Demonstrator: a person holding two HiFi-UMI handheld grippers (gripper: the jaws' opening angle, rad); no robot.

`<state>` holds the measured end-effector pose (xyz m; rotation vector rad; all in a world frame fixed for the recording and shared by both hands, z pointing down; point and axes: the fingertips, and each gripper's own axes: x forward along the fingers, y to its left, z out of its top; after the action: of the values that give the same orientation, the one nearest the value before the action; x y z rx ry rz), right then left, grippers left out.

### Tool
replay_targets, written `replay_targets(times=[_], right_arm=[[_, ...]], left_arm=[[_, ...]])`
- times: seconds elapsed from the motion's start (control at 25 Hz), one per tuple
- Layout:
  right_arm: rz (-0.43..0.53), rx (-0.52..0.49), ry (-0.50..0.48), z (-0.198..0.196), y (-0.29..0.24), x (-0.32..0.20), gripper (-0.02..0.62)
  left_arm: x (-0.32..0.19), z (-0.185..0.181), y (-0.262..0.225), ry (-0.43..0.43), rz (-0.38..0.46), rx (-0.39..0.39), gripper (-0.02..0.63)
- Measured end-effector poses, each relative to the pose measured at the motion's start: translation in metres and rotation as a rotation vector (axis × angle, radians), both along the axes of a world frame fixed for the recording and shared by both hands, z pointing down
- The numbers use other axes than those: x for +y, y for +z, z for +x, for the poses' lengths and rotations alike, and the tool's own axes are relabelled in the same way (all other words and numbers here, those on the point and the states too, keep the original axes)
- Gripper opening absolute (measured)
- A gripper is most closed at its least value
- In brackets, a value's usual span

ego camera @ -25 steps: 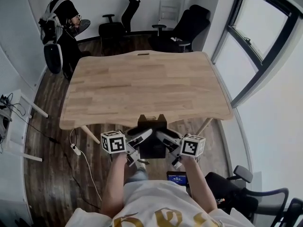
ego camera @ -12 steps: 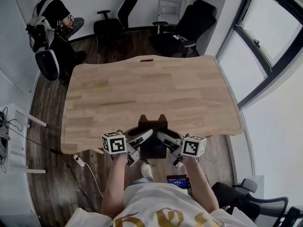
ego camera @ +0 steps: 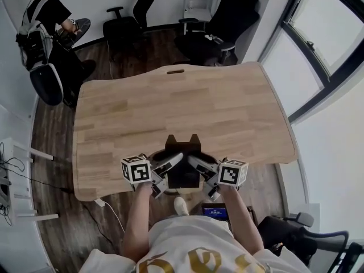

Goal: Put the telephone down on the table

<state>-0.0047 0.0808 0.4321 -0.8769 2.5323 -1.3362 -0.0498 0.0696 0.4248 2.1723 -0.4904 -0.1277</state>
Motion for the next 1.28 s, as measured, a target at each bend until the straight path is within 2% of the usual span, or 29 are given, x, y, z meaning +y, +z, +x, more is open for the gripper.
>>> replay_targets(times=[0.4, 0.92, 1.28], right_arm=[[0.002, 0.019, 0.026, 0.006, -0.001, -0.029, 0.215], [0.013, 0.004, -0.011, -0.002, -0.001, -0.072, 0.215], [-0.015, 0.004, -0.033, -0.001, 0.018, -0.091, 0.215]], left_arm=[[-0.031, 0.006, 0.000, 0.029, 0.004, 0.021, 0.213], [-0.072, -0.002, -0.001, -0.011, 0.011, 0.002, 0.213], [-0.090, -0.001, 0.019, -0.026, -0.014, 0.000, 0.213]])
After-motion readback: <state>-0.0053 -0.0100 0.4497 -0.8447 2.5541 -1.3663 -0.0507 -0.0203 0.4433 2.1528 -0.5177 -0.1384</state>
